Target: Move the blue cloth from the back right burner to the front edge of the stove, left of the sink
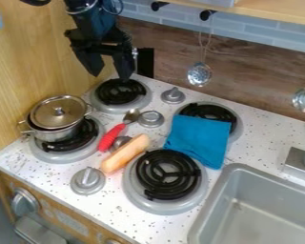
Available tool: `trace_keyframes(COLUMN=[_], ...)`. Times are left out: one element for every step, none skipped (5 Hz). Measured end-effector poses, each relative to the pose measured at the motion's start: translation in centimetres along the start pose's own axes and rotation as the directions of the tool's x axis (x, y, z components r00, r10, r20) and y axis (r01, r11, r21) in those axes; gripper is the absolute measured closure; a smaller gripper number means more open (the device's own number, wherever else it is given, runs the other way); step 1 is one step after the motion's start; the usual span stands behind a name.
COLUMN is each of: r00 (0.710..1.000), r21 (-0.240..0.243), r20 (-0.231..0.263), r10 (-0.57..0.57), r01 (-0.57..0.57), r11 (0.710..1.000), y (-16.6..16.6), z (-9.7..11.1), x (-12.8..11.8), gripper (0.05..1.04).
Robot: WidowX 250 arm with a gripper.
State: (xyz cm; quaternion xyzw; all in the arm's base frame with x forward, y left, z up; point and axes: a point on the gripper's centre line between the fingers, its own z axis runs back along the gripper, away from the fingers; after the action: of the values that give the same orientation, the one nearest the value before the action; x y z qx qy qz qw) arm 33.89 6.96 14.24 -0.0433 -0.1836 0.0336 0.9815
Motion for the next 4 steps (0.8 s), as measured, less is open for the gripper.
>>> trace_keyframes(r00=[1.0, 0.999, 1.0, 1.0], r21=[-0.005, 0.013, 0.044, 0.079], r20=[-0.03, -0.01, 0.005, -0.005], r10=[0.008, 0.033, 0.021, 0.005], r01=[-0.008, -0.033, -0.021, -0.004], r11=[1.0, 0.999, 0.999, 0.997], y=[0.0, -0.9, -2.6, -4.1], z=[-1.0, -2.9, -4.5, -5.9], x=[-0.5, -0.1, 0.4, 0.3], gripper=[0.083, 0.083, 0.083, 0.083])
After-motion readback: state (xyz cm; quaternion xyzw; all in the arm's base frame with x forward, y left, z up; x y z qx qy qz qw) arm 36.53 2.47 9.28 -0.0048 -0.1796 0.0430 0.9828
